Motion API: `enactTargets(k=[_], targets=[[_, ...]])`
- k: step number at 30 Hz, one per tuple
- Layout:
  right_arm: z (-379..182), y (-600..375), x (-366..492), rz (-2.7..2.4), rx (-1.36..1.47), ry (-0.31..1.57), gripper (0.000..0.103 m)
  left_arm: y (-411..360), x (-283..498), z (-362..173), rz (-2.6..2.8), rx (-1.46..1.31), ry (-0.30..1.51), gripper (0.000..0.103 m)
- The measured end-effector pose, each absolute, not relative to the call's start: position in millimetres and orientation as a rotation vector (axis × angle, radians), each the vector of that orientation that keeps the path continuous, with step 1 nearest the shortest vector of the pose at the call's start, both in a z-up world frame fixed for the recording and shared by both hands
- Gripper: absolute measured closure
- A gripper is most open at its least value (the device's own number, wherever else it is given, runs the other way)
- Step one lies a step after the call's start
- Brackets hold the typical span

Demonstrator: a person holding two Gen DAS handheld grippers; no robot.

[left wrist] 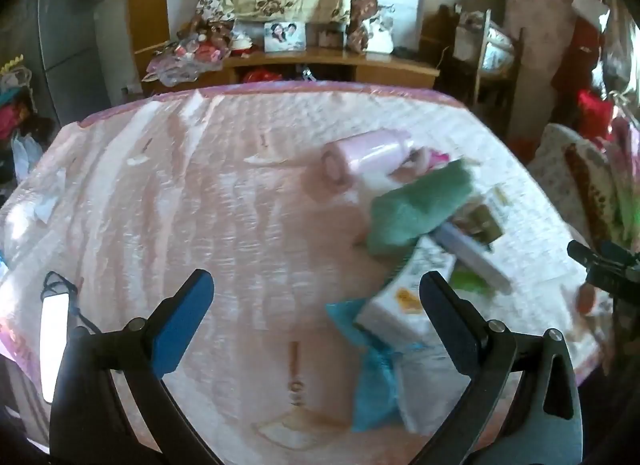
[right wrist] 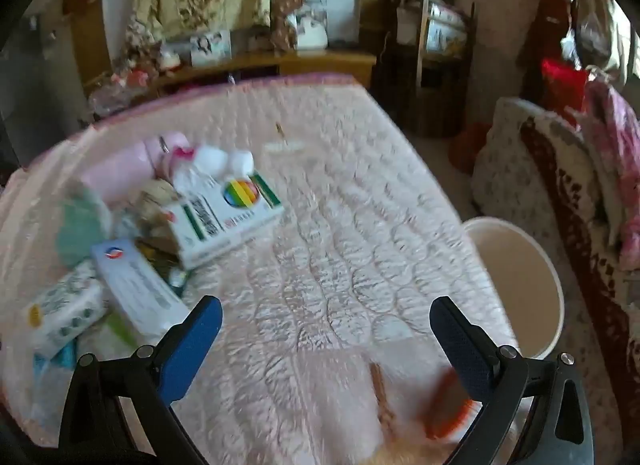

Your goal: Collect trash

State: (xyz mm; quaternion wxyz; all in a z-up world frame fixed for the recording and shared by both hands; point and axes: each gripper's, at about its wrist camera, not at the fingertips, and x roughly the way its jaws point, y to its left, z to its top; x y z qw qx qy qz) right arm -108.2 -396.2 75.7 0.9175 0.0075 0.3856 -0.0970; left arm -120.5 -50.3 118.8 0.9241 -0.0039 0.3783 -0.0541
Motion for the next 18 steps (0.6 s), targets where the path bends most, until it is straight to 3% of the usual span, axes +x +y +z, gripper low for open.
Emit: enactTargets(k=[5, 18], targets=[[141.1, -320.7, -124.9, -0.181, -0.009, 0.696, 0.000, -59.1, -134.9, 136.4, -0.122, -0.026, 0.731, 0.001], [196.2, -278.8, -159.3, -0.080, -0.003, 0.552, 0.000, -68.9, -160.6, 170.7, -0.140, -0.055, 0.631, 0.001]])
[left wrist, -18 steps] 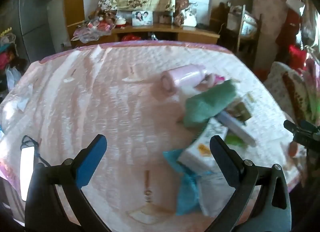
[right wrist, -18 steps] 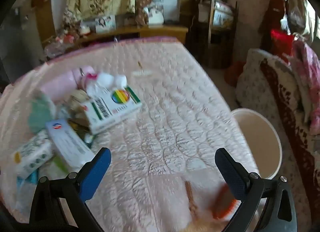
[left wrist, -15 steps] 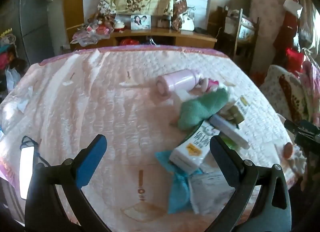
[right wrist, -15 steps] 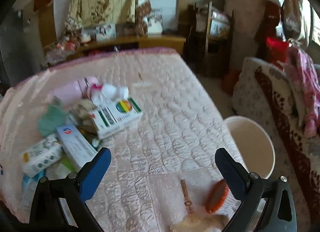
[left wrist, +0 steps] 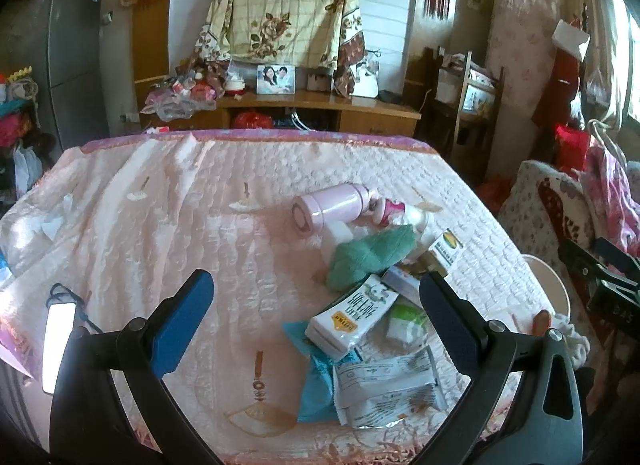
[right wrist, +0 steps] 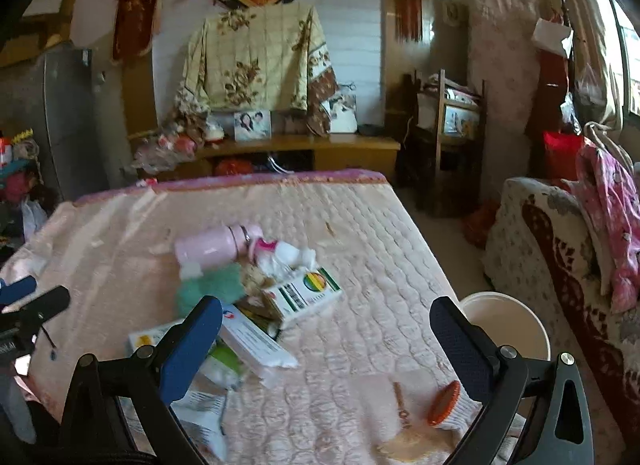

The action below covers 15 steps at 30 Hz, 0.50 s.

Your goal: Collect trash

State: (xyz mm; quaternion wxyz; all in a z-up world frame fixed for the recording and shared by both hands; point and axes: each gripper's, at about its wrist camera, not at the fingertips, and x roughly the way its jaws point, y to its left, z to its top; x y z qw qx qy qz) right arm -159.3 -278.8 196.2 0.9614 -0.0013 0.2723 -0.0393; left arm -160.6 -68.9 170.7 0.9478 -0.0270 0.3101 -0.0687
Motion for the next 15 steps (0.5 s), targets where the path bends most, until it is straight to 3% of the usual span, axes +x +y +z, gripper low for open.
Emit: enactTargets(k=[15], targets=[[207.1, -264.2, -164.9, -0.053, -0.018, 0.507, 0.000, -76.1, -169.5, 174.8, -0.150, -0.075, 0.601, 0.001]])
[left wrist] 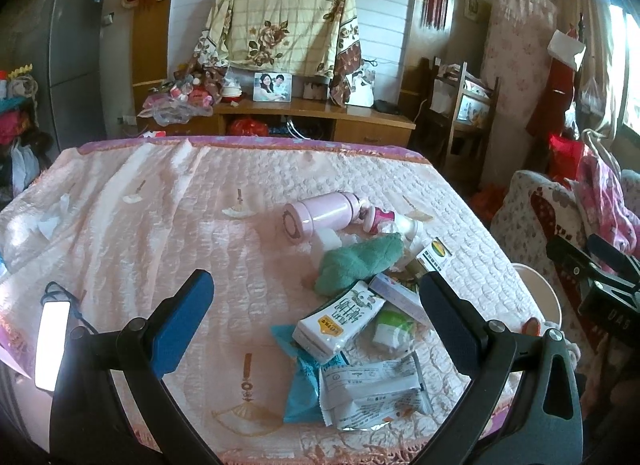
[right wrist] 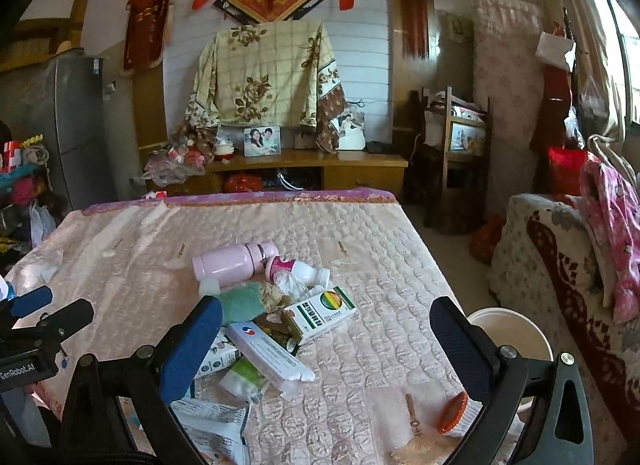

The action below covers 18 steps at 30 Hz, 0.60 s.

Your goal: Collect trash

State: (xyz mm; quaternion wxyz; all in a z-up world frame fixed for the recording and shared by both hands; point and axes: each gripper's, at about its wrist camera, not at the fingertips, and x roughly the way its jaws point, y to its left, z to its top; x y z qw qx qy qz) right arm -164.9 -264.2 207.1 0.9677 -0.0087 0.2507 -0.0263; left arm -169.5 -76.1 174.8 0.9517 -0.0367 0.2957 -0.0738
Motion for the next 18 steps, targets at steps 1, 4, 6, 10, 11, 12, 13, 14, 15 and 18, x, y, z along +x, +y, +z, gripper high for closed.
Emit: enactTargets(k=[1, 4, 6, 10, 11, 12, 13, 14, 15, 18], targets=[[206.8, -264.1, -164.8, -0.052, -0.016, 0.507, 0.000, -75.7, -169.3, 175.1, -0.151, -0.076, 0.602, 0.001], [205.8, -262.6, -164.4, -0.048, -0.015, 0.507, 0.000, -76.1, -169.1, 175.3, -0.152, -0.080, 0.602, 0.001], [205.5, -260.9, -165.5, -0.046, -0.010, 0.503, 0.000, -76.9, -169.6, 175.5, -0.155, -0.082, 0.600, 0.001], [203.9, -259.0, -165.0, -0.046, -0.016, 0.507, 0.000, -78.1, -169.2, 175.9, -0.156, -0.082, 0.600, 0.001], [203.6, -258.7, -164.9, -0.046, -0.016, 0.507, 0.000, -78.0, -169.1, 175.8, -0.156, -0.082, 0.600, 0.001], [203.6, -258.4, -164.7, -0.046, -0.016, 0.507, 0.000, -78.7, -169.2, 175.8, -0.156, -0.081, 0.600, 0.001], [203.6, -258.3, -164.6, -0.045, -0.014, 0.508, 0.000, -78.2, -169.1, 175.8, -0.154, -0.080, 0.600, 0.001], [203.5, -258.0, -164.5, -0.044, -0.011, 0.509, 0.000, -78.0, -169.2, 175.7, -0.154, -0.081, 0.599, 0.001], [203.2, -257.5, -164.4, -0.043, -0.011, 0.510, 0.000, -79.1, -169.6, 176.0, -0.153, -0.081, 0.599, 0.001], [202.3, -256.4, -164.3, -0.046, -0.020, 0.510, 0.000, -81.2, -168.8, 176.3, -0.150, -0.085, 0.598, 0.001]])
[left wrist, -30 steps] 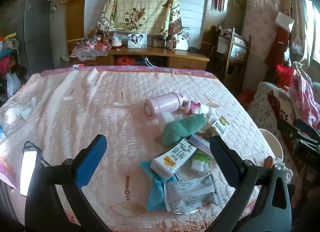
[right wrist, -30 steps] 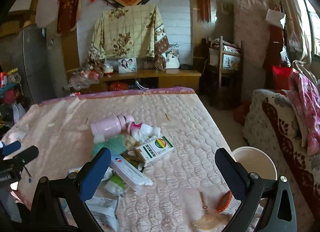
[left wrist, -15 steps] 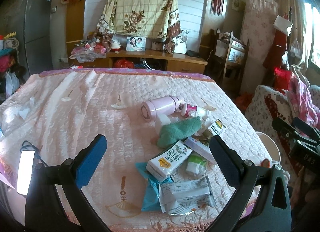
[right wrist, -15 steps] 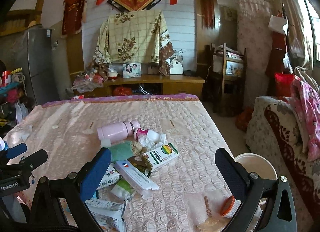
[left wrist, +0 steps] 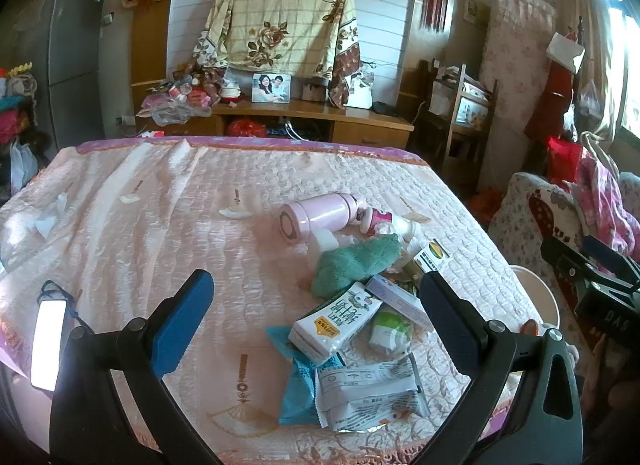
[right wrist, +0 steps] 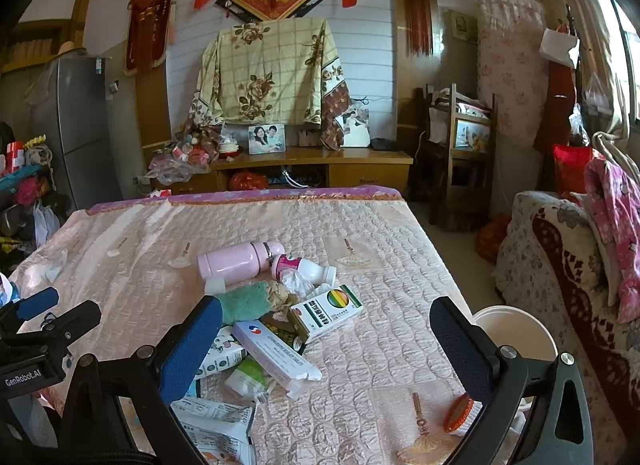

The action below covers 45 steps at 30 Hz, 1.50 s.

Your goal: Collect trash

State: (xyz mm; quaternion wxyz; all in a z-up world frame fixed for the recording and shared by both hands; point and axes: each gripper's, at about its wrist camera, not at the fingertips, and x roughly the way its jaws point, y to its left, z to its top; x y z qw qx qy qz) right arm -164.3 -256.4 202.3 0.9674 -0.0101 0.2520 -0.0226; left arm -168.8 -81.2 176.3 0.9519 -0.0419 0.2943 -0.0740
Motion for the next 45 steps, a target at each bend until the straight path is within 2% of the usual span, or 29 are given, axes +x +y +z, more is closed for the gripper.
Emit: enactTargets(k=[45], targets=[[190.1, -255.7, -155.6, -0.024, -0.059, 0.567, 0.000, -82.8, -166.0, 157.5, -0.138, -0.089, 0.639, 0.001]])
